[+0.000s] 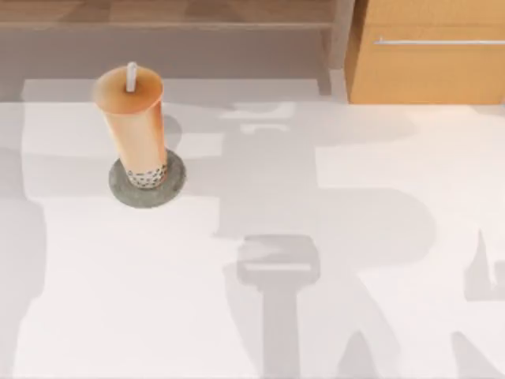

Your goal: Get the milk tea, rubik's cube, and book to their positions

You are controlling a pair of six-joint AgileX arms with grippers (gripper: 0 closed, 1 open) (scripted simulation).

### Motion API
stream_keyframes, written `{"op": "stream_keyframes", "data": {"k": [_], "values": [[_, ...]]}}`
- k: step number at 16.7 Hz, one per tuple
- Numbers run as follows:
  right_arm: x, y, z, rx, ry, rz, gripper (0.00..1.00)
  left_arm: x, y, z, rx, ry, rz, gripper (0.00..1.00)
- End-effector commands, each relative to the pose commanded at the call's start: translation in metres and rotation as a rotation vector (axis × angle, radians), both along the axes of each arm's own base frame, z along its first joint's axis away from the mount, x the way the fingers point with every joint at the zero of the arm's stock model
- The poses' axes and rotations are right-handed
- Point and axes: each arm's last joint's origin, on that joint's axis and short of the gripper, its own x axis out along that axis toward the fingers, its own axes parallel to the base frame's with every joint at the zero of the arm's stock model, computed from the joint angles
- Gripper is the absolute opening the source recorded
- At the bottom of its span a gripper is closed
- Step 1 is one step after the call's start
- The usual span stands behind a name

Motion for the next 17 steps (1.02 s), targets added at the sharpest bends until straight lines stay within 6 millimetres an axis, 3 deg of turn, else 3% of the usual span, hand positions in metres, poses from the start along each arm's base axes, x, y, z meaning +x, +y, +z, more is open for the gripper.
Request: {"op": "stream_keyframes", "data": {"k": [5,10,13,17], "values": [[0.0,0.0,0.0,0.0,0.0,0.0,1.0,-0.044,-0.023,0.01,-0.002,0.001,-0.002,1.0],[0.0,0.0,0.0,0.0,0.0,0.0,1.0,-0.126,-0.059,0.006,-0.002,-0.001,-0.004,1.0],[0.0,0.0,0.0,0.0,0.0,0.0,1.0,-0.184,-0.079,-0.015,-0.002,-0.002,-0.002,1.0],[0.0,0.0,0.0,0.0,0.0,0.0,1.0,-0.255,-0.098,-0.069,-0.001,-0.002,0.003,1.0]]}}
